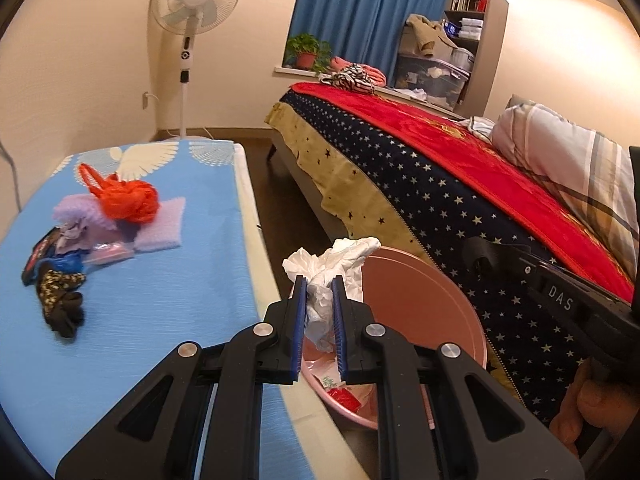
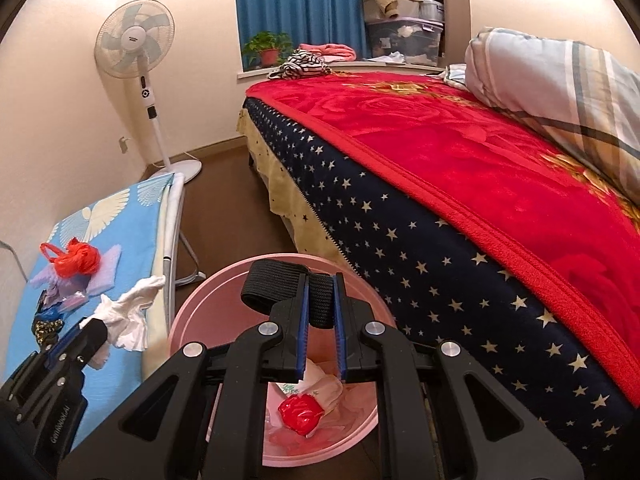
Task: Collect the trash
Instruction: 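Carry tissue and black strap over the pink bin and open both tools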
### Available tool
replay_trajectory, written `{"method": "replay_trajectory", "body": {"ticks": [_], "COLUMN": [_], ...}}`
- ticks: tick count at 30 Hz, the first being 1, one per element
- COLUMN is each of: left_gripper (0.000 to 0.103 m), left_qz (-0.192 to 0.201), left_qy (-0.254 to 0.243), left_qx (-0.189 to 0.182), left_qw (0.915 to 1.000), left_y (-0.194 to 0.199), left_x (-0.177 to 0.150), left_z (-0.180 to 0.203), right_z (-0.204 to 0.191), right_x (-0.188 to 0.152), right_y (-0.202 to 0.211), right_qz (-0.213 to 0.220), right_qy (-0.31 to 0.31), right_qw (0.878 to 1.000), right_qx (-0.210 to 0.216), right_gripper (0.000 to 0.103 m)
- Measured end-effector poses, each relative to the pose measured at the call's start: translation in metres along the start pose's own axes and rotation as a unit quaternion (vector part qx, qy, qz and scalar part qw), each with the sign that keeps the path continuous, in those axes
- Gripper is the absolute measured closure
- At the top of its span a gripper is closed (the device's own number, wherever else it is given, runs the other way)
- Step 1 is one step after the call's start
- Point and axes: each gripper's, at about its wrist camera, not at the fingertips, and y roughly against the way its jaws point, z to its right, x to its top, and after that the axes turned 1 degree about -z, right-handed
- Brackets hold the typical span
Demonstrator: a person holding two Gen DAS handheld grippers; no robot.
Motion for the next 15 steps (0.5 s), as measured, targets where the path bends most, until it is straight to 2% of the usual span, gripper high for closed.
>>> {"method": "replay_trajectory", "body": {"ticks": [15], "left_gripper": [0.090], "left_qz": [-0.017], "left_qy": [-0.009], "left_qx": [-0.013], "left_qw": [0.9997], "left_y": [-0.022], "left_x": [-0.001], "left_z": [0.014], "right_z": [0.006], "right_x": [0.001], "right_y": [-0.013], "right_qz": [-0.004], "right_qy": [-0.010], "right_qw": [1.000], "right_qx": [-0.012], "right_gripper": [0.091]}}
